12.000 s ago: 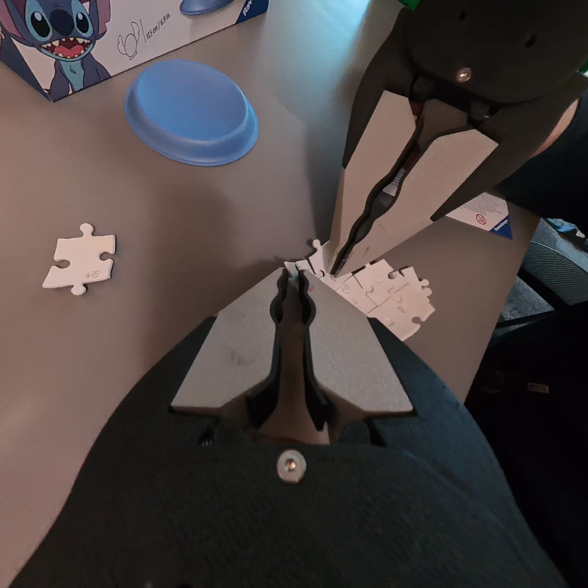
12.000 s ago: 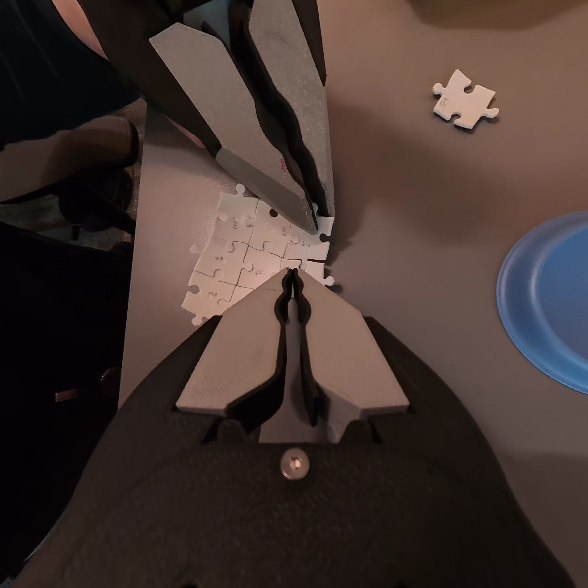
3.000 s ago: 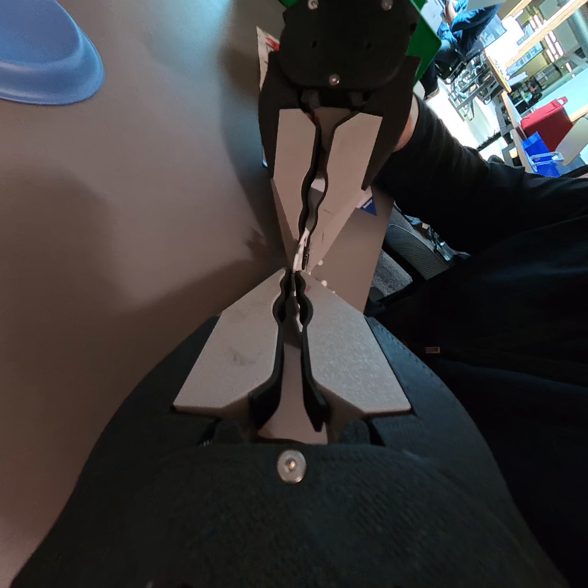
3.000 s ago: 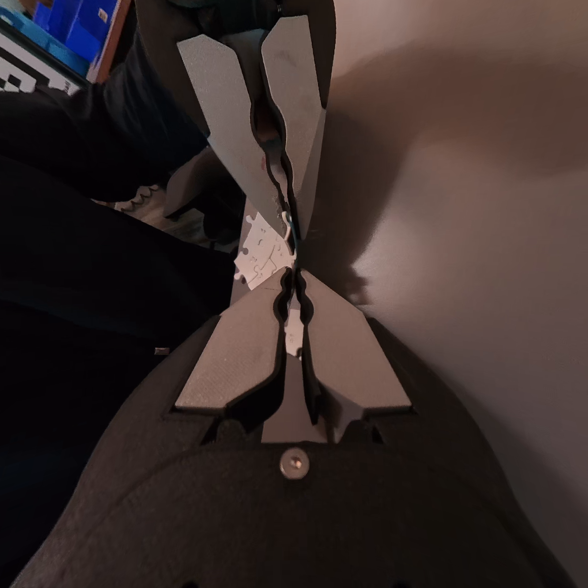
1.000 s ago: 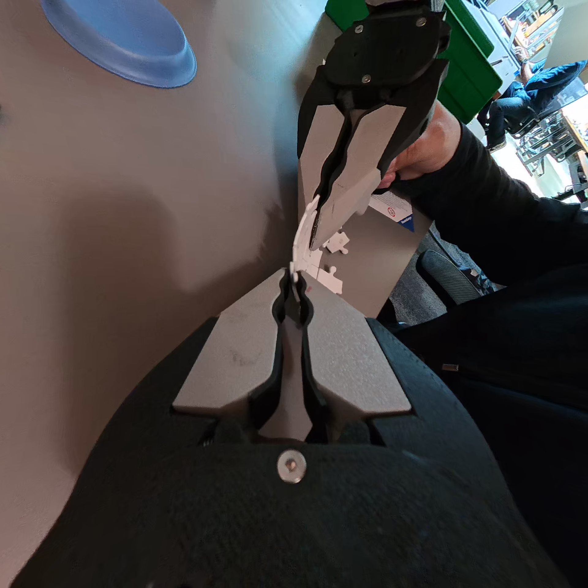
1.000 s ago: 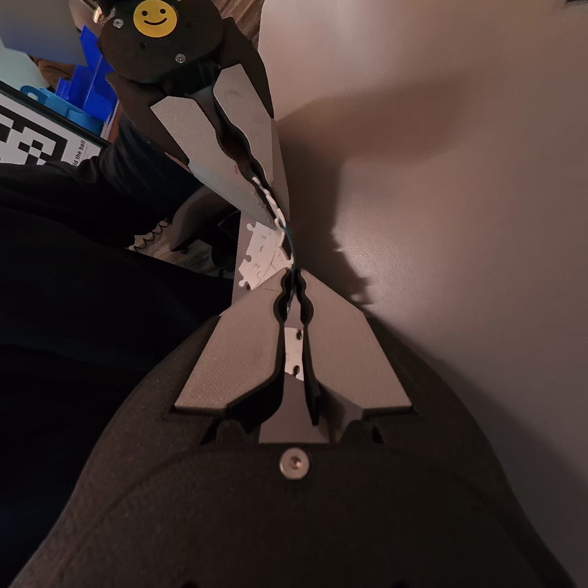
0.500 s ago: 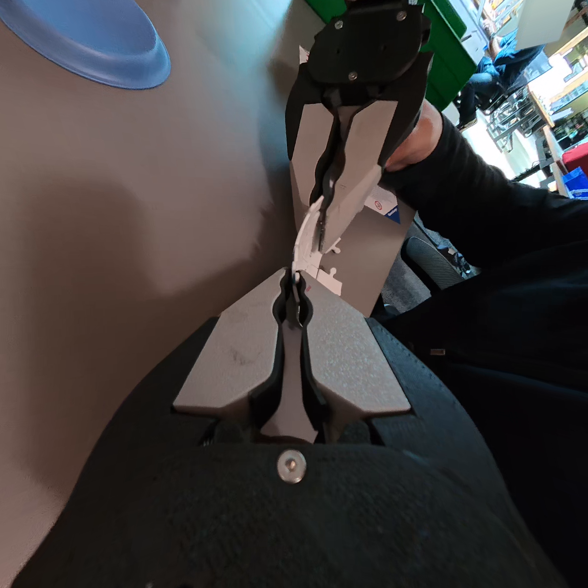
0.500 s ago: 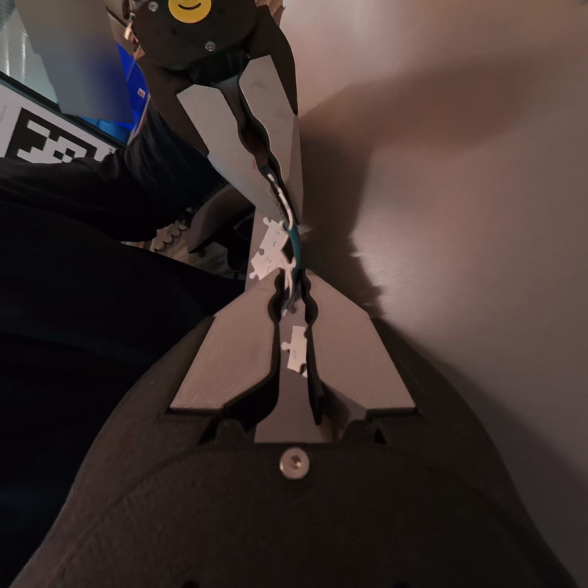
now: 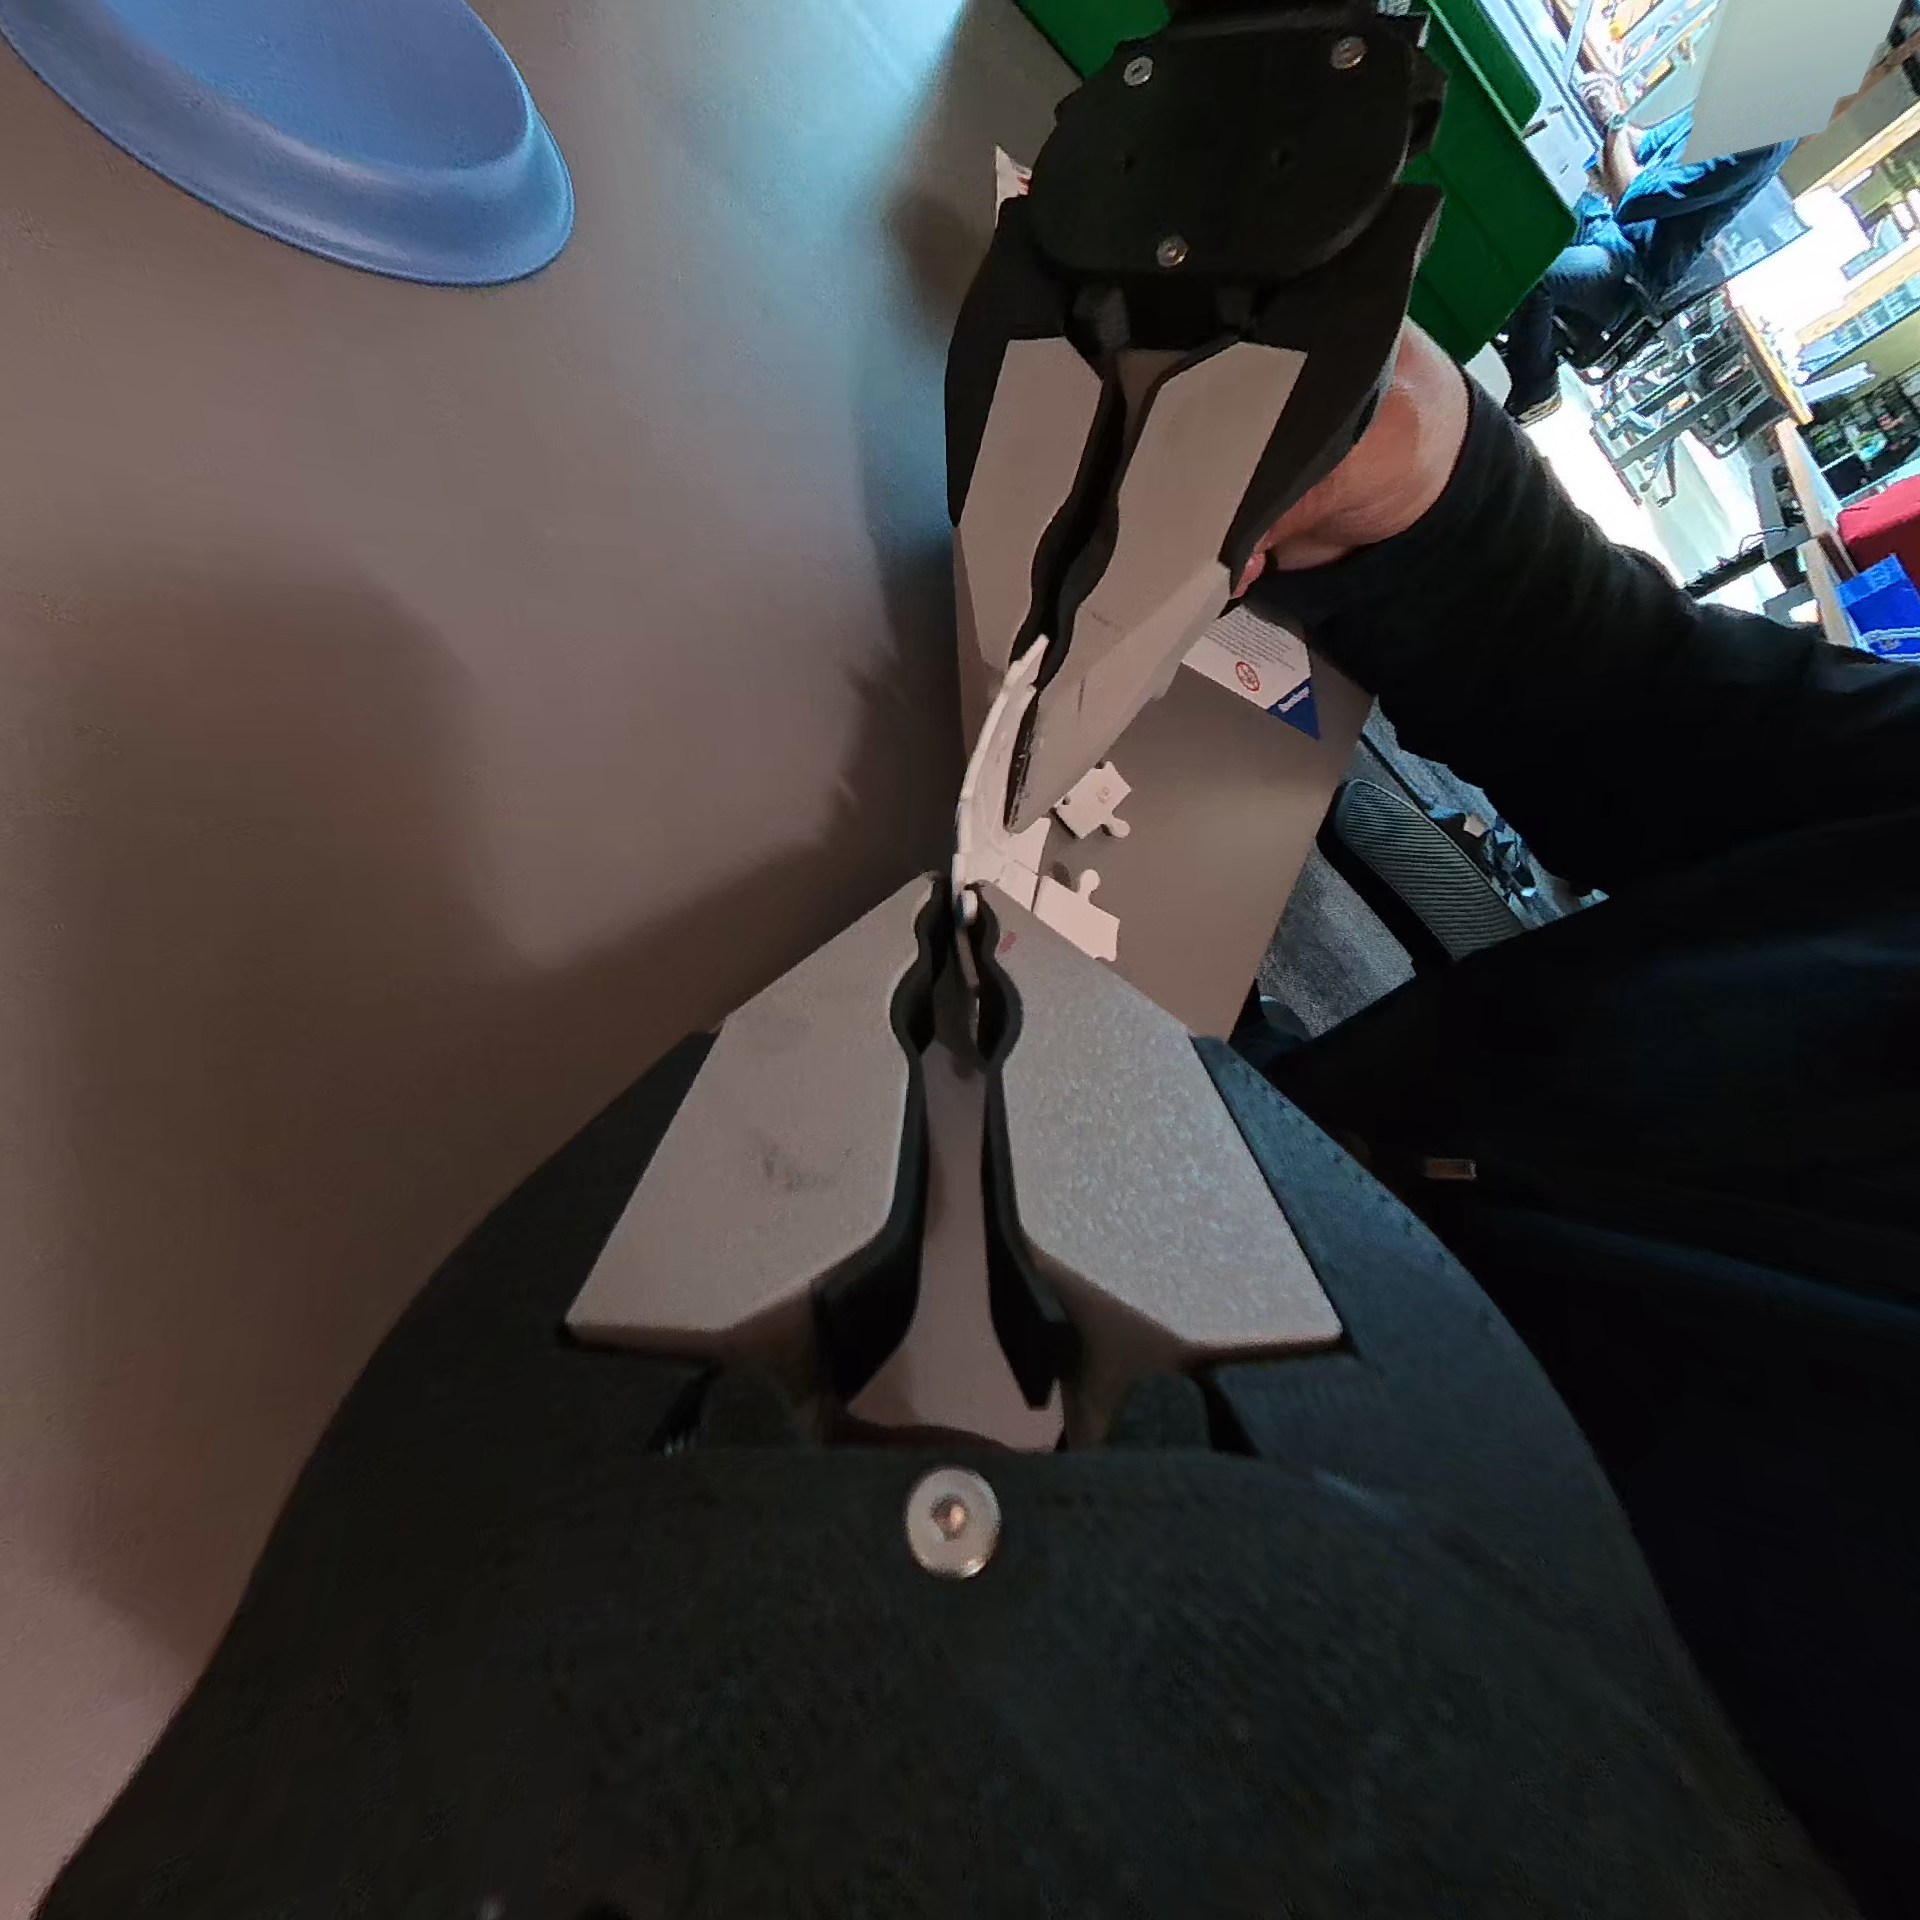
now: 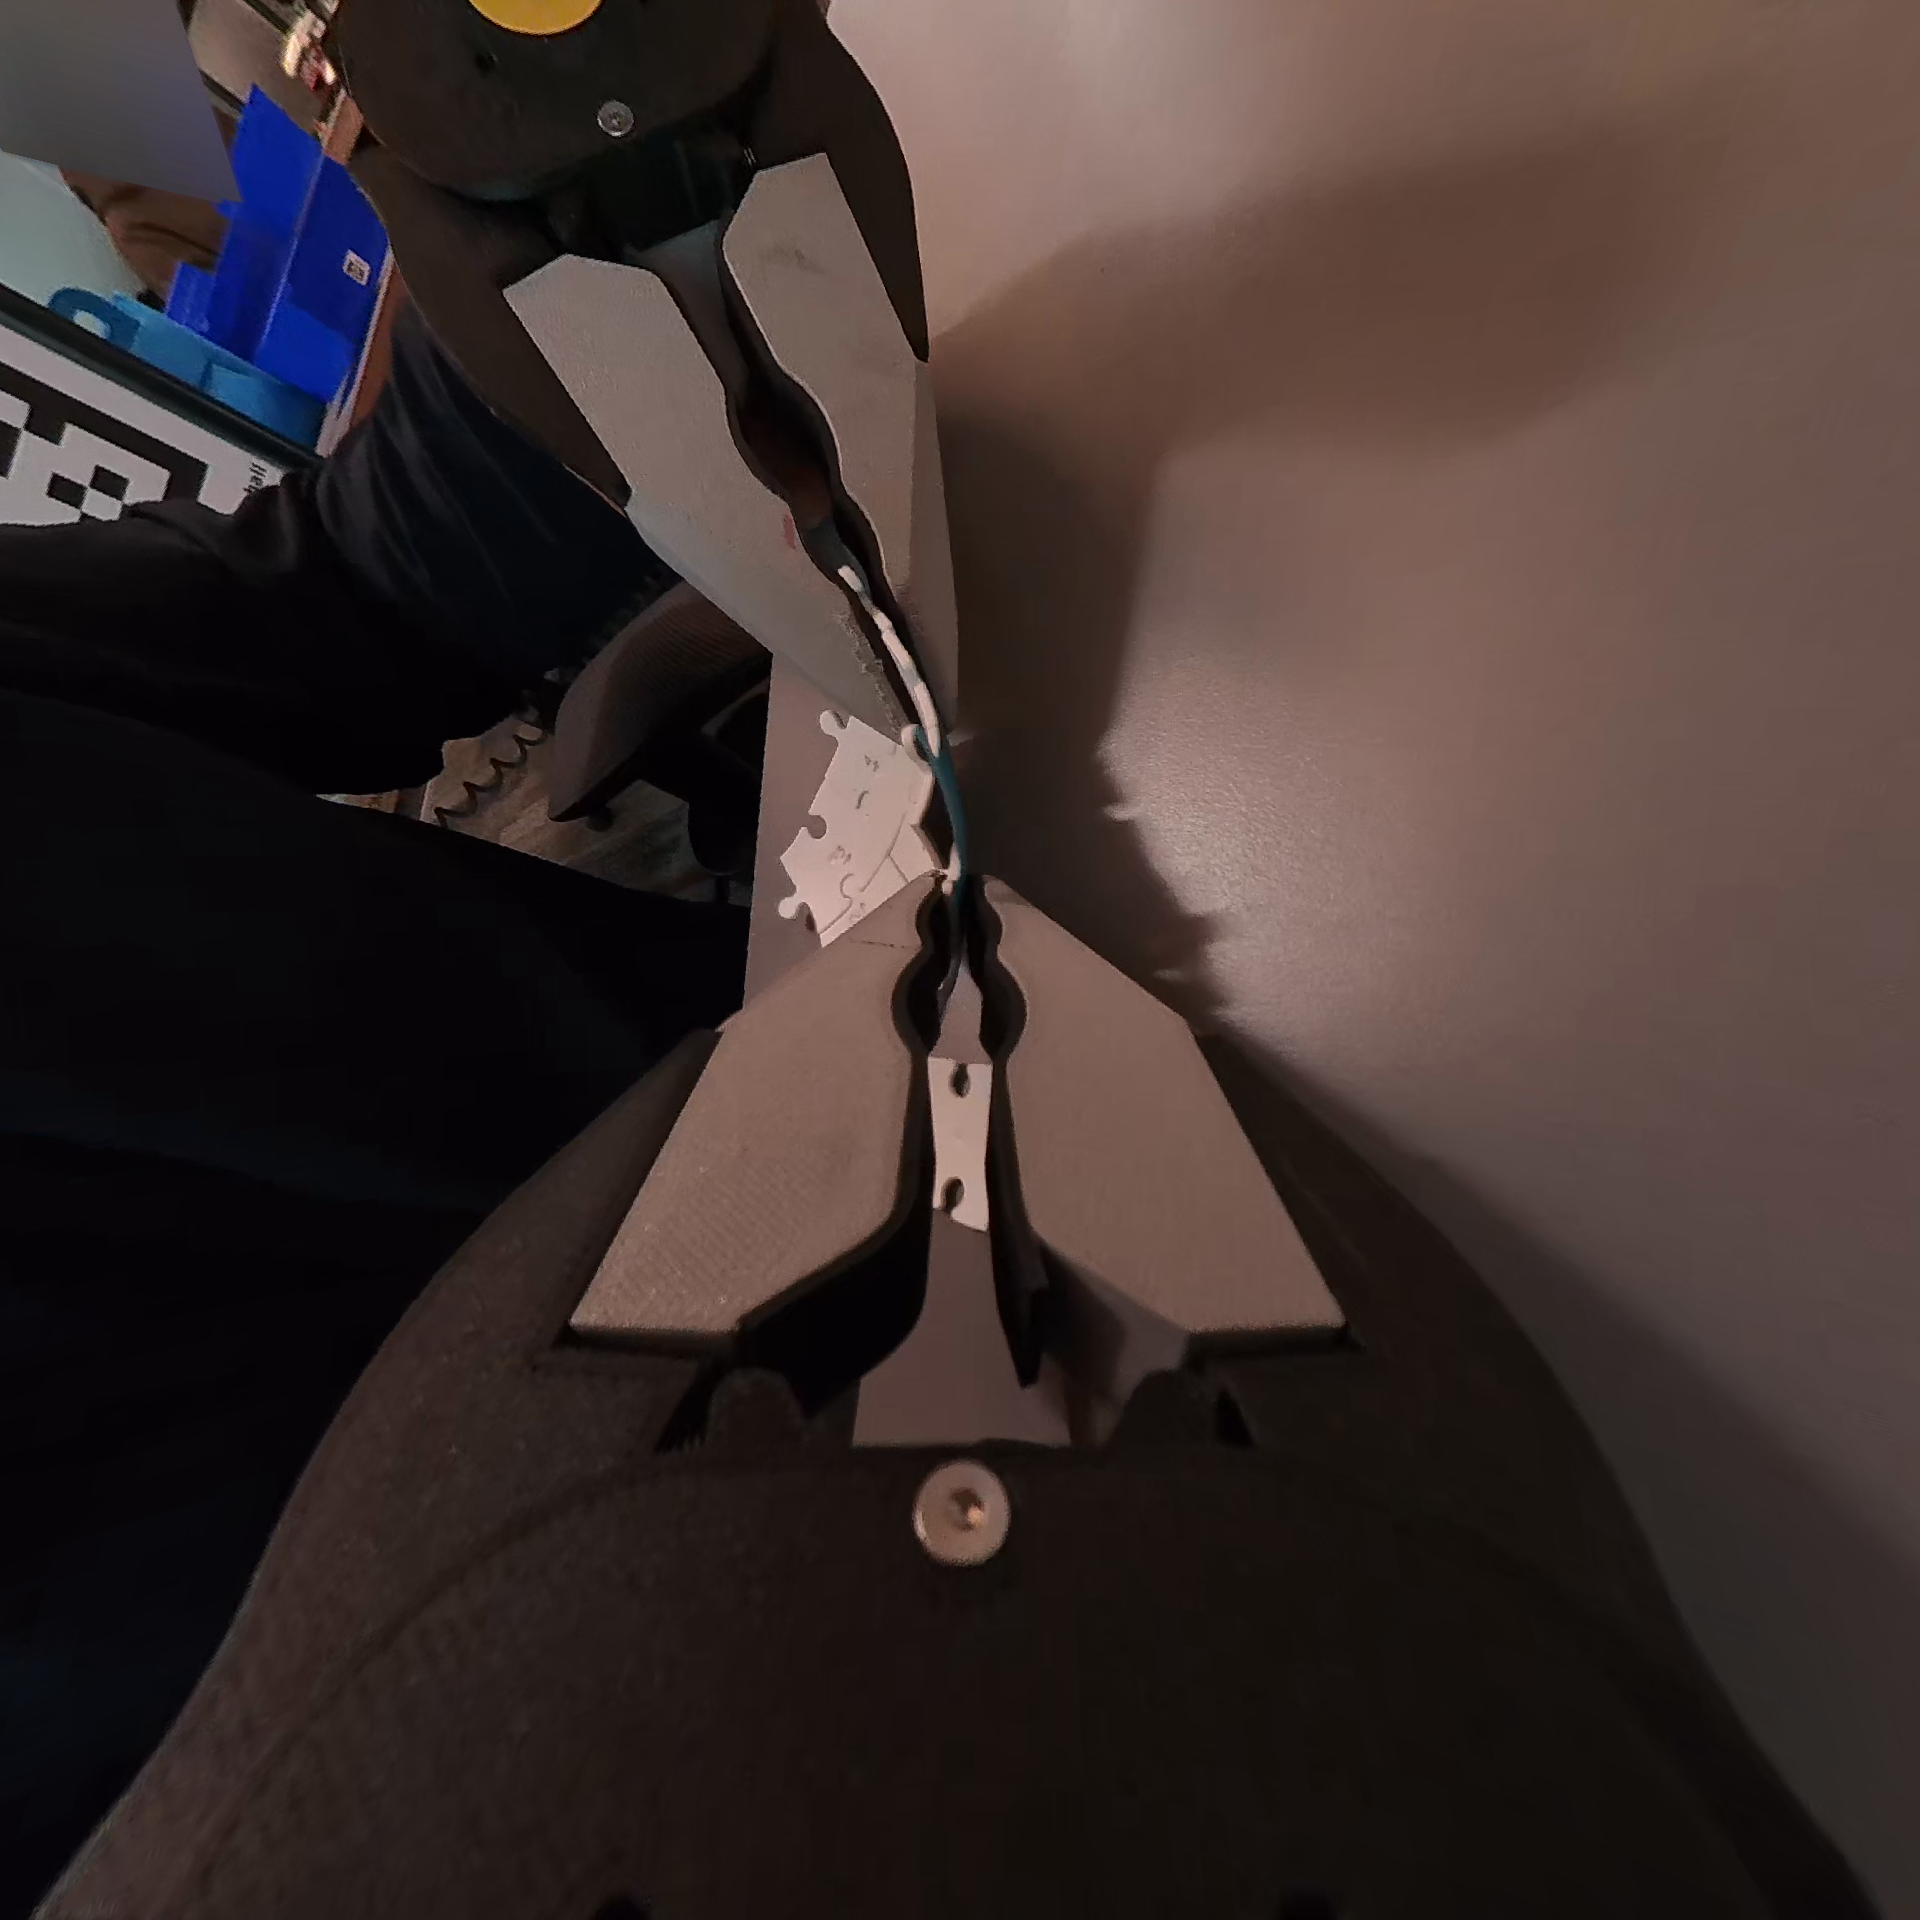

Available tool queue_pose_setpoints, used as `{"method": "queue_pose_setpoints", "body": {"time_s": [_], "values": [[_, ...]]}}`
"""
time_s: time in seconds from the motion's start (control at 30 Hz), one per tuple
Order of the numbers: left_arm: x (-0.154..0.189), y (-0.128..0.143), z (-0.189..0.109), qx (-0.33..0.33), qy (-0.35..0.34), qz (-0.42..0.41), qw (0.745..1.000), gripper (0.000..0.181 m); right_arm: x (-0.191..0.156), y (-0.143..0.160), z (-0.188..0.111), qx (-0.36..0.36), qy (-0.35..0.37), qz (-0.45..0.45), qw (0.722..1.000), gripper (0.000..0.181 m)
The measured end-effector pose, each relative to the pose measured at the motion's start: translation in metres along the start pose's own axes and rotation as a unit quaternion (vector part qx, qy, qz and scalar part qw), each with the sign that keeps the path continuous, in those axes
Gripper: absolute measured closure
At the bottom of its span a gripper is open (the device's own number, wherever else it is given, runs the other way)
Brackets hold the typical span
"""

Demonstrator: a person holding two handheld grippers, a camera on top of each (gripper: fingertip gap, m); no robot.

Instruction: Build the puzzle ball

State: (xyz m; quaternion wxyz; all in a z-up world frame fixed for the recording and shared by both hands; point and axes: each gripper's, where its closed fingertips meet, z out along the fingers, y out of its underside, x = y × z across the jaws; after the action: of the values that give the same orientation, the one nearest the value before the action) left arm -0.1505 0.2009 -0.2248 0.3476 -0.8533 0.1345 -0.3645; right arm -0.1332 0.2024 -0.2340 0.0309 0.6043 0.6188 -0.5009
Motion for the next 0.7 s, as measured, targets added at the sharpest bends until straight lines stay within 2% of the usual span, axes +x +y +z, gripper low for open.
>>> {"method": "queue_pose_setpoints", "body": {"time_s": [0.23, 0.33, 0.4, 0.5, 0.6, 0.7], "values": [[-0.001, -0.003, -0.003, 0.01, 0.014, -0.018, 1.0, 0.181, -0.002, -0.006, -0.001, 0.016, -0.023, 0.011, 1.0, 0.179], [-0.005, -0.009, -0.007, 0.029, 0.014, -0.031, 0.999, 0.181, -0.004, -0.013, -0.007, 0.041, -0.041, 0.02, 0.998, 0.153], [-0.011, -0.013, -0.01, 0.043, 0.006, -0.045, 0.998, 0.181, 0.0, -0.02, -0.014, 0.062, -0.031, 0.016, 0.997, 0.152], [-0.024, -0.018, -0.012, 0.058, -0.025, -0.057, 0.996, 0.181, 0.011, -0.037, -0.037, 0.125, 0.004, 0.01, 0.992, 0.152], [-0.039, -0.024, -0.015, 0.073, -0.069, -0.065, 0.993, 0.181, 0.03, -0.052, -0.069, 0.19, 0.071, -0.002, 0.979, 0.153], [-0.055, -0.029, -0.018, 0.087, -0.125, -0.069, 0.986, 0.181, 0.036, -0.062, -0.097, 0.251, 0.089, -0.001, 0.964, 0.158]]}}
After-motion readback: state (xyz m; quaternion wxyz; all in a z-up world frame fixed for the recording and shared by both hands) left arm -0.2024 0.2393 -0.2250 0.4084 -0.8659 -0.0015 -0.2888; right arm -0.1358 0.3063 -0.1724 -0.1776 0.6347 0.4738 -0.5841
